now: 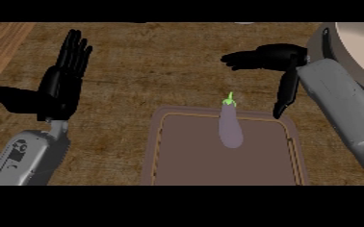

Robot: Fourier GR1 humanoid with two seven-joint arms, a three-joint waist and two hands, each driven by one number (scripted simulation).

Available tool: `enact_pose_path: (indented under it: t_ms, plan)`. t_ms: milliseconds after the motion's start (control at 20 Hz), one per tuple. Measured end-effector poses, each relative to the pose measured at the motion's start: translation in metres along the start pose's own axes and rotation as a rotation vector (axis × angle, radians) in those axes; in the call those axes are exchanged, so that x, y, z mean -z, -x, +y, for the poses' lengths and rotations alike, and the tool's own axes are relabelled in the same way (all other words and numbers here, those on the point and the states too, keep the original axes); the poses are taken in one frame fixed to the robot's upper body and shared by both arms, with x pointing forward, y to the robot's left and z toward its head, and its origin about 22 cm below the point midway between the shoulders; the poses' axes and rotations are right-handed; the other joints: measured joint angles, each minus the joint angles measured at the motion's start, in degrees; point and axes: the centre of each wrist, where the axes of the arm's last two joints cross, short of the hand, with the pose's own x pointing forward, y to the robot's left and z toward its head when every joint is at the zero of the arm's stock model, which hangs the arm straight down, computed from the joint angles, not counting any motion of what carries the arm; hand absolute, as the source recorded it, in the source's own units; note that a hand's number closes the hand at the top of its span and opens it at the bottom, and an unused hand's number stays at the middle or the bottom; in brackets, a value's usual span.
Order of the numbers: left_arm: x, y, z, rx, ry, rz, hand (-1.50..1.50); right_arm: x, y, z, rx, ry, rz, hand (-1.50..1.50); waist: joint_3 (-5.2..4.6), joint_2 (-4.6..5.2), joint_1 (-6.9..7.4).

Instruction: Pick the eggplant from the tray and place it in the pot

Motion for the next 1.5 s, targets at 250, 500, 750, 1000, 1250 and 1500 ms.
enact_pose_path:
  t_ms: [250,500,750,1000,1250,1500]
  plan:
    - [0.005,0.002,0.008,0.007,-0.008,0.004,0.0,0.027,0.003,0.009,-0.031,-0.07,0.068,-1.5,-0.03,-0.09,-0.7]
    - [0.008,0.003,0.006,0.009,-0.021,0.009,0.0,0.037,0.01,0.016,-0.048,-0.114,0.105,-1.5,-0.04,-0.32,-1.4]
    - [0.004,0.006,0.007,0.008,-0.024,0.009,0.0,0.051,0.017,0.028,-0.055,-0.132,0.085,-1.5,-0.06,-0.59,-1.72]
    - [0.003,0.006,0.008,0.009,-0.033,0.016,0.0,0.063,0.019,0.034,-0.064,-0.123,0.051,-1.5,-0.07,-0.71,-2.03]
    - [-0.007,0.006,0.016,0.013,-0.028,0.017,0.0,0.072,0.024,0.039,-0.108,-0.13,0.092,-1.5,-0.1,-0.86,-2.07]
    - [-0.005,0.003,0.012,0.017,-0.038,0.018,0.0,0.086,0.035,0.053,-0.138,-0.149,0.123,-1.5,-0.1,-0.9,-2.37]
